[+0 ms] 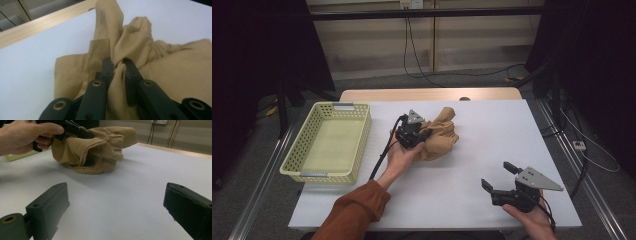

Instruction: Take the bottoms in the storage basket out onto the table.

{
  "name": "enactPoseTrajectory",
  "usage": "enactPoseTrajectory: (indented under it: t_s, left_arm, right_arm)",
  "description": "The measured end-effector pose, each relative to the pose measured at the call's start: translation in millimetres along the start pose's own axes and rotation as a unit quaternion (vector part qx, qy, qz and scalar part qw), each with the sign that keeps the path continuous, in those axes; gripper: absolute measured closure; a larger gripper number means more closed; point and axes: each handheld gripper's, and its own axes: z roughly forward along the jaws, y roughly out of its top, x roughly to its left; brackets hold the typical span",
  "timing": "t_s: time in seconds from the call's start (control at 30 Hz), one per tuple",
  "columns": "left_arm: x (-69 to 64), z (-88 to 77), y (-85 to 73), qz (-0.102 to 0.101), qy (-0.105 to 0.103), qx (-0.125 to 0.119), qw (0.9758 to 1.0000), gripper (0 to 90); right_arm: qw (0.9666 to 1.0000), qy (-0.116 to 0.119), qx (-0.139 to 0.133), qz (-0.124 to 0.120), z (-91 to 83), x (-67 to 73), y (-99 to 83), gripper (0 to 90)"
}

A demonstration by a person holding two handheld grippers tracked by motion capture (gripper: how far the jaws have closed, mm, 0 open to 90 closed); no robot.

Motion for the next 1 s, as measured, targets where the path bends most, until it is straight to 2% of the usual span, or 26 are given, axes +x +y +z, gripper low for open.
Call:
enactPoseTrajectory:
  t_s: [0.13, 0.47, 0.7, 1.0]
  left_arm:
    - [2.3, 6.1, -4.7, -0.003, 0.002, 0.011, 0.9999, 79.3]
    - [-1.8, 17.5, -12.9, 0.014, 0.012, 0.041, 0.9990, 76.8]
    - [-1.9, 23.8, -17.4, 0.020, 0.009, 0.056, 0.9982, 75.3]
    - [-4.1, 31.1, -21.4, 0.041, 0.010, 0.071, 0.9966, 67.4]
  right_arm:
    - [1.0000, 0.000, 0.000, 0.000, 0.0, 0.0, -0.2, 6.1]
    - [1.0000, 0.000, -0.001, -0.001, -0.6, -0.1, -0.1, 6.1]
    - [1.0000, -0.001, -0.001, -0.001, -0.6, -0.2, 0.0, 6.2]
    - [1.0000, -0.001, 0.000, -0.001, -0.4, -0.1, -0.1, 6.2]
